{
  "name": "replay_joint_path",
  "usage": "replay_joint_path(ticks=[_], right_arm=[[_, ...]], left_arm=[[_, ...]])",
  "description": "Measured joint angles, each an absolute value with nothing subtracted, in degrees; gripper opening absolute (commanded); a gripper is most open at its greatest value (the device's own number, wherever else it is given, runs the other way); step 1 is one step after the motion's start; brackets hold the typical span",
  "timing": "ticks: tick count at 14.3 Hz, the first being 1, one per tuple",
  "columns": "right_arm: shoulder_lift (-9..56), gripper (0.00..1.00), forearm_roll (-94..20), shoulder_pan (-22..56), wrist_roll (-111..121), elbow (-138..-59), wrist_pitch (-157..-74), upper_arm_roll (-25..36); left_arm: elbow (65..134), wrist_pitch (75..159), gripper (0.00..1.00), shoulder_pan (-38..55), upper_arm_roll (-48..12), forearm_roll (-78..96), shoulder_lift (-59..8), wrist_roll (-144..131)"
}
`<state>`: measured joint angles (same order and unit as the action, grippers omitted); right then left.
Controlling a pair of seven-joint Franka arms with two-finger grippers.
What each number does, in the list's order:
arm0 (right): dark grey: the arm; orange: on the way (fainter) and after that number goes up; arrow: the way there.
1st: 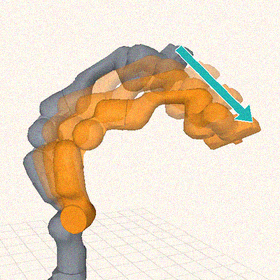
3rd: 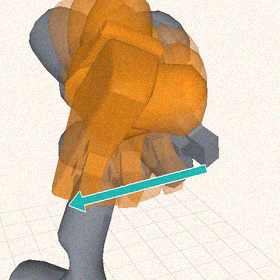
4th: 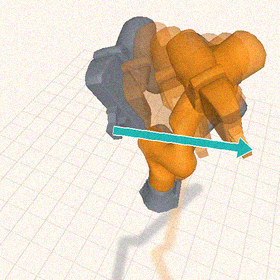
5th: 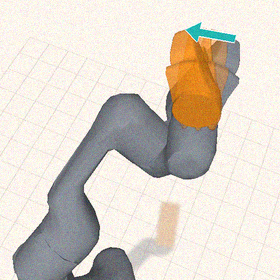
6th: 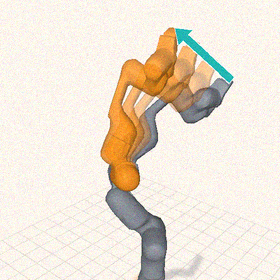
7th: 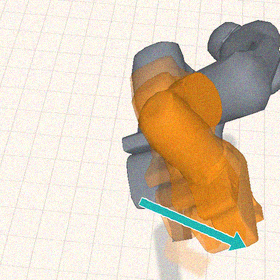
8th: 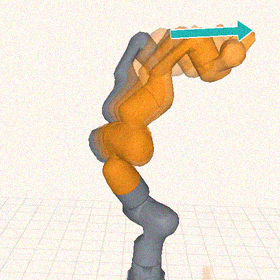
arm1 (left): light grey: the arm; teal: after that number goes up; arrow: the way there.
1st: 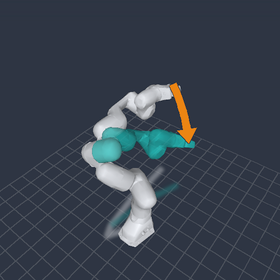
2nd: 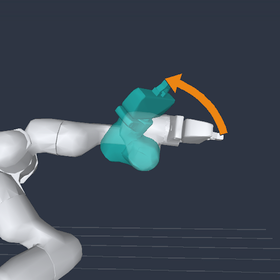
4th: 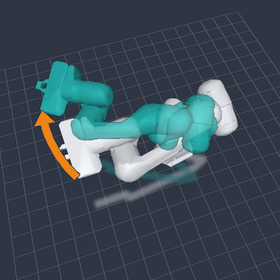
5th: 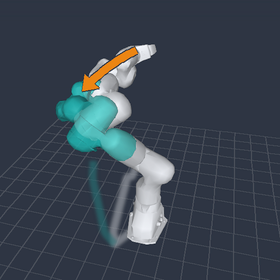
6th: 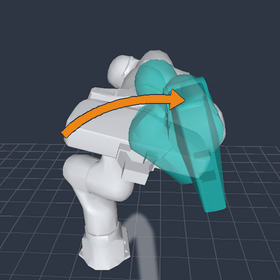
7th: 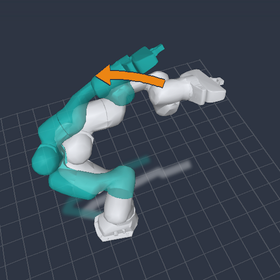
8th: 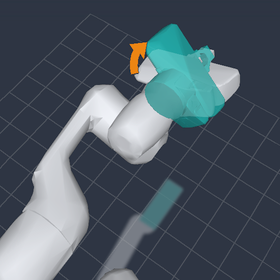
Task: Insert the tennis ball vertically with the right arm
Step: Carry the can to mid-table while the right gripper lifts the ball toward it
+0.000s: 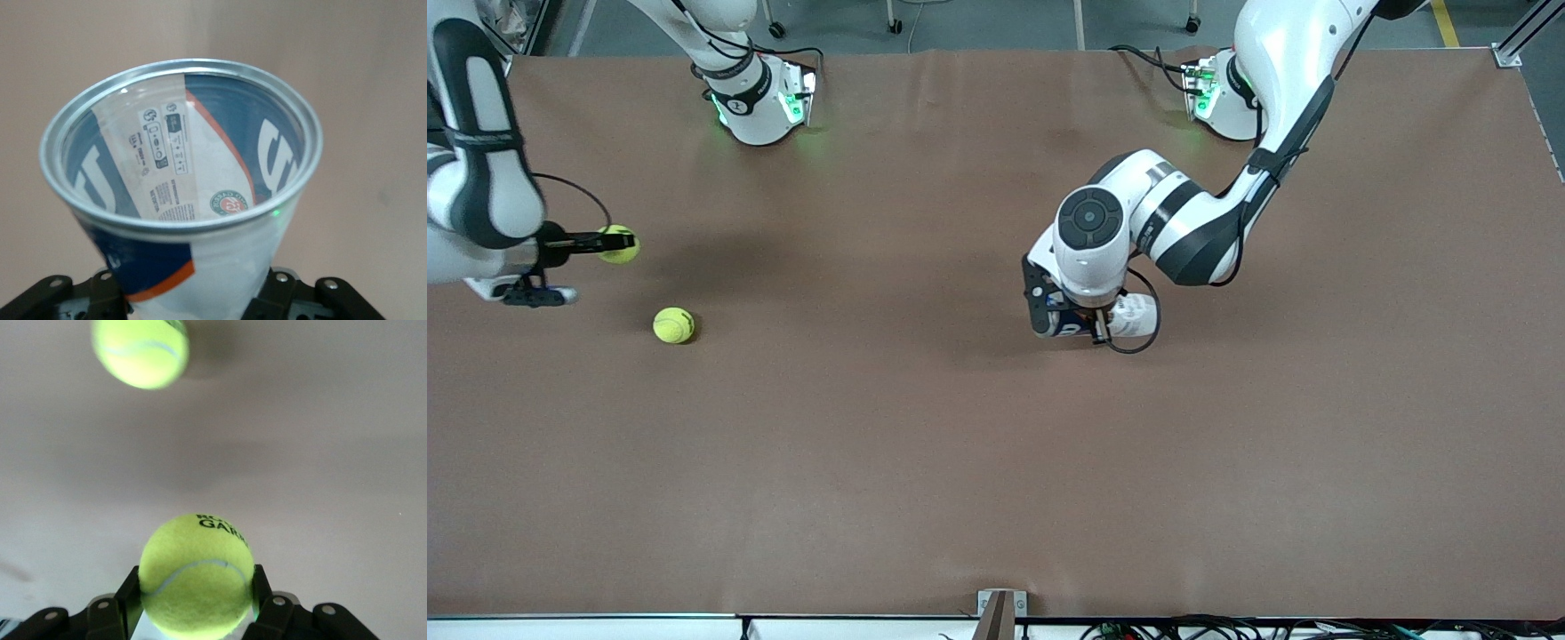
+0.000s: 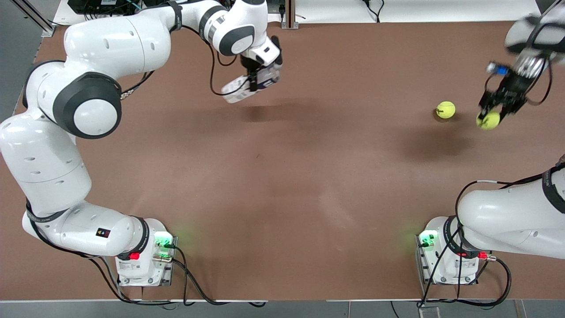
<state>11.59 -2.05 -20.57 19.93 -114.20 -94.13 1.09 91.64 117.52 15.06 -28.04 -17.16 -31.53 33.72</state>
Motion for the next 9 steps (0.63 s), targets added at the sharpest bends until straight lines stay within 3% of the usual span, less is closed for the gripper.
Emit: replay_joint_path(ticks=[3, 9], right_arm=[[11.16, 0.27, -7.42, -18.28, 19.93, -105.56, -88.43, 0.74], [12.68, 0.26, -20.98, -7.66, 19.67, -99.66, -89.83, 0.36]], left_arm=[[91.78, 129.59, 0.61, 15.05, -28.37, -13.90, -32.84, 33.72], [96.18, 161.88, 0.61, 16.52, -29.47, -13.24, -39.92, 30.58]])
